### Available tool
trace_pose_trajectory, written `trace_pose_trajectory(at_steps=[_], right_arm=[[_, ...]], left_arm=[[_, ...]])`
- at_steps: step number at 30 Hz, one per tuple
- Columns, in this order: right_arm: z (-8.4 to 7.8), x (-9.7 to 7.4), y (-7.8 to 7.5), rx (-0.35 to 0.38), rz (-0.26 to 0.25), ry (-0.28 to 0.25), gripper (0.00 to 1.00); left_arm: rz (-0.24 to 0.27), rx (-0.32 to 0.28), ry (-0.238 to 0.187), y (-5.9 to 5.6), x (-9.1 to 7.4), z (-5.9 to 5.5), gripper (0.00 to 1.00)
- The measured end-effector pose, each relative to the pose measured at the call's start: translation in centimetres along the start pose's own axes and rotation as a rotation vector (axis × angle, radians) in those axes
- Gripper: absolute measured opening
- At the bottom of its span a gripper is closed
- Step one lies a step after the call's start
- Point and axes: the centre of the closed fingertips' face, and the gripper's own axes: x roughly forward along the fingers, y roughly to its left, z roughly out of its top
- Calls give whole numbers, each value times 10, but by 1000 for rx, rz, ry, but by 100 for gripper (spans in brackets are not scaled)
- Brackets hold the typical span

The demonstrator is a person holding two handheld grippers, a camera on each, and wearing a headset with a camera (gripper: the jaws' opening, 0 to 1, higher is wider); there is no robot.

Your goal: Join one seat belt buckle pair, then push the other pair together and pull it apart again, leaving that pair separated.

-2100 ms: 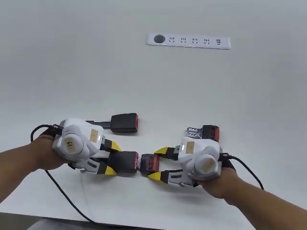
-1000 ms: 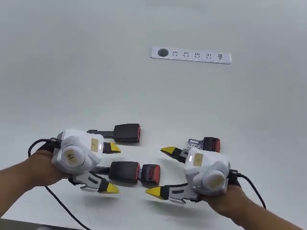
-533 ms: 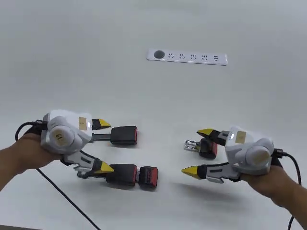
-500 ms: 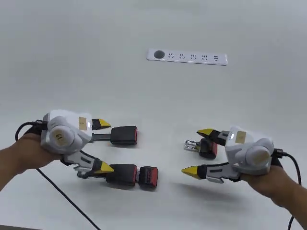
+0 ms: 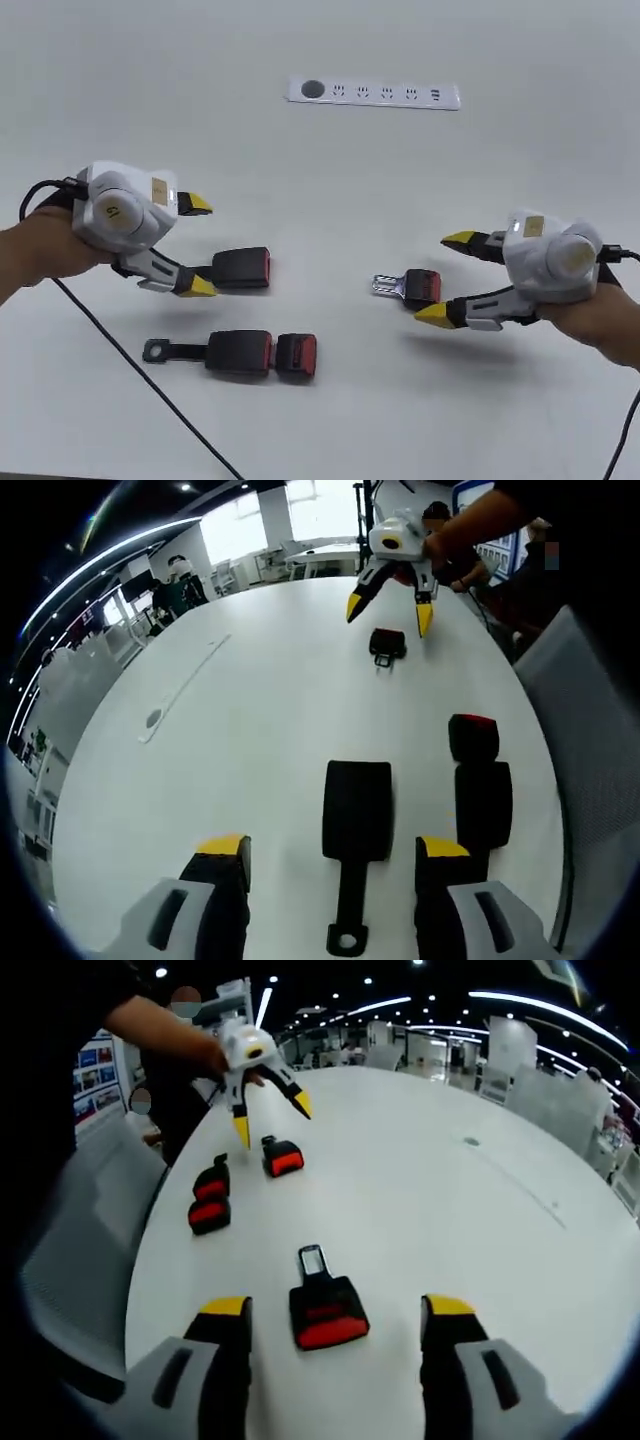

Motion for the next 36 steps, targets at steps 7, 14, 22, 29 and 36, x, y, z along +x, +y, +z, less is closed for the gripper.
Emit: trace_pose_trajectory(at_steps=[7, 14, 22, 29, 36], right_arm=[[-10, 7, 13, -9, 53, 45, 65], [-15, 9, 16, -39, 80, 66, 57], [-24, 15, 13, -85, 90, 97, 45], [-26, 17, 8, -149, 98, 83, 36], [-27, 15, 8, -159, 123, 55, 35]], left_arm=[[-61, 27, 59, -14, 18, -13, 62], [-73, 66, 82, -19, 20, -19, 53], [-114, 58, 57, -22, 26, -11, 47], [-147, 65, 42, -24, 28, -9, 39], [-164, 100, 52, -22, 30, -8, 34]])
